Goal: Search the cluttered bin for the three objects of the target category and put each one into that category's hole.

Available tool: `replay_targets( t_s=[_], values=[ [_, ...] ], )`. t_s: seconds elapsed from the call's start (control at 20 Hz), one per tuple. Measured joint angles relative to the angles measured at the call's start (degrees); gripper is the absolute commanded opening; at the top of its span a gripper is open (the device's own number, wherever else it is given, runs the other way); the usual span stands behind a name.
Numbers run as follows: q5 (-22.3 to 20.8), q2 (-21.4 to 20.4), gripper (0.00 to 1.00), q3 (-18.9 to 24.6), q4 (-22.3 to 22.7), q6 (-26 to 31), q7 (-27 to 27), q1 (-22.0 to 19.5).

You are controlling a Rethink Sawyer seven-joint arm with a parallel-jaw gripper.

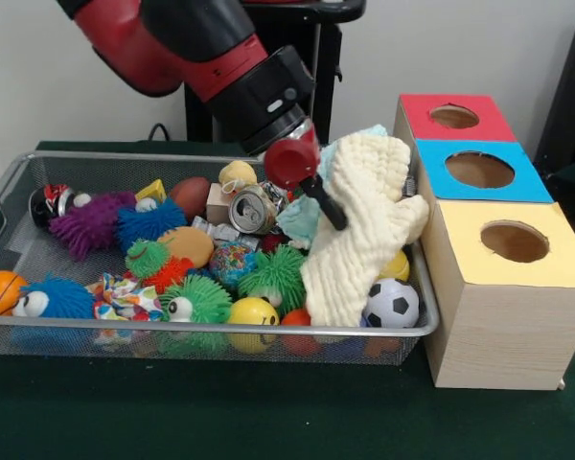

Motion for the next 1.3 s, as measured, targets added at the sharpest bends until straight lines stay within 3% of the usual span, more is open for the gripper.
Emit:
replay_targets(
  t_s=[0.35,0.4,0.7,0.8,1.05,1.3],
  values=[
    [5.1,-4.6,0.0,-0.1,1.0,0.0,0.1,5.6],
    [6.2,-5.6,0.0,-1.5,0.6,0.1,0.1,8.2],
    [7.2,-7.7,0.0,-10.7,-3.4,2.2,0.1,19.5],
    [7.1,-9.1,0.0,-17.5,-7.5,4.8,0.1,26.7],
    [7.1,-9.6,0.0,-30.2,-15.5,12.4,0.1,38.9],
    [6.7,-8.0,0.0,-39.8,-22.5,19.6,0.1,47.7]
  ],
)
